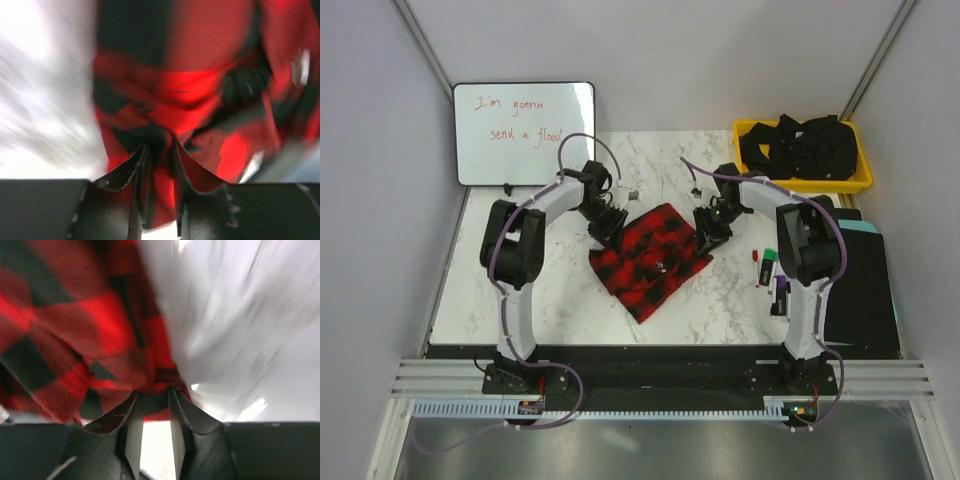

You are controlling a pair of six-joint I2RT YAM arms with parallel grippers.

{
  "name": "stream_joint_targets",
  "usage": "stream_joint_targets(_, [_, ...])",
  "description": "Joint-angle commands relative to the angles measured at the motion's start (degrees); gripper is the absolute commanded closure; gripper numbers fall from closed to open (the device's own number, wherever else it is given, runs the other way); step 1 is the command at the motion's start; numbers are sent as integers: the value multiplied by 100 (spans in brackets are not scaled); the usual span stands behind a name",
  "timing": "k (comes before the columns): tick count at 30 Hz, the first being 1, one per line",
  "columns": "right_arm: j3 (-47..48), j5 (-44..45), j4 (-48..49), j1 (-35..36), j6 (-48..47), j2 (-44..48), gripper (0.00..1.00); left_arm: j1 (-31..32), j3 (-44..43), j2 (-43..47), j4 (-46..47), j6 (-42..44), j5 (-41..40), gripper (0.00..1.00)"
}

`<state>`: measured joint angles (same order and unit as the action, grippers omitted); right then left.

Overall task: Fold and stack the long sleeve shirts
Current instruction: Fold the shirt

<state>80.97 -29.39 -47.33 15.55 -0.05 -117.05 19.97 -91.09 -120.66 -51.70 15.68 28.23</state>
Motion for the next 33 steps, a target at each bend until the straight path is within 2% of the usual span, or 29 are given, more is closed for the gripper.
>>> stream_joint_targets(1, [1813,662,304,193,-372,-949,69,103,1371,1482,63,-169,1026,71])
stream_joint_targets(2, [2705,654,260,264,-416,-1386,72,200,1984,1971,177,-336,1192,71])
stream_joint_targets(3, [3183,488,242,334,-512,-1608,72,505,2242,2185,369,-703,1333,71])
stream_joint_targets(4, [4137,330,207,500,-609,-1810,69,743,2453,2370,441,-881,1500,68])
stream_joint_targets(5, [4616,215,137,589,-714,-2134,59,998,2673,2537,477,-1048,1815,61])
stream_joint_targets(6, [5012,136,-20,659,-933,-2216,55,1375,2719,2826,512,-1224,2018,59])
stream_joint_targets(7, [5390,-30,-48,712,-987,-2216,52,1448,2737,3046,573,-1191,2229,57])
stream_joint_targets(9, [5255,20,-31,660,-1118,-1805,46,1231,2719,3599,635,-1077,2241,51])
stream_joint_targets(11, [4448,47,13,537,-1207,-1079,44,809,2597,3751,766,-919,2117,49])
stream_joint_targets(12, [4097,21,57,493,-1216,-830,44,398,2483,3630,810,-779,2004,48])
stream_joint_targets(13, [3389,-32,49,423,-1216,-584,44,272,2134,3472,776,-629,1715,46])
stream_joint_targets(15, [2665,-181,14,387,-1199,58,44,175,1702,3077,627,-139,1415,44])
stream_joint_targets(16, [2034,-329,-39,387,-1294,217,44,166,1439,2762,626,-57,1396,43])
stream_joint_targets(18, [1503,-524,-310,387,-1461,543,44,166,1278,2531,618,40,1545,43])
stream_joint_targets(20, [975,-464,-583,387,-1751,640,44,165,1295,2346,644,145,1835,43])
stream_joint_targets(22, [572,-305,-611,387,-1866,684,44,165,1671,2389,880,23,1626,42])
stream_joint_targets(25, [428,-234,-523,405,-2025,448,46,157,2085,2337,1285,-328,1266,43])
stream_joint_targets(29, [832,-532,-636,414,-2121,-62,48,104,2306,2091,1531,-977,694,45])
stream_joint_targets(33, [1297,-613,-751,571,-2244,-458,55,-63,2604,1915,1541,-1515,438,56])
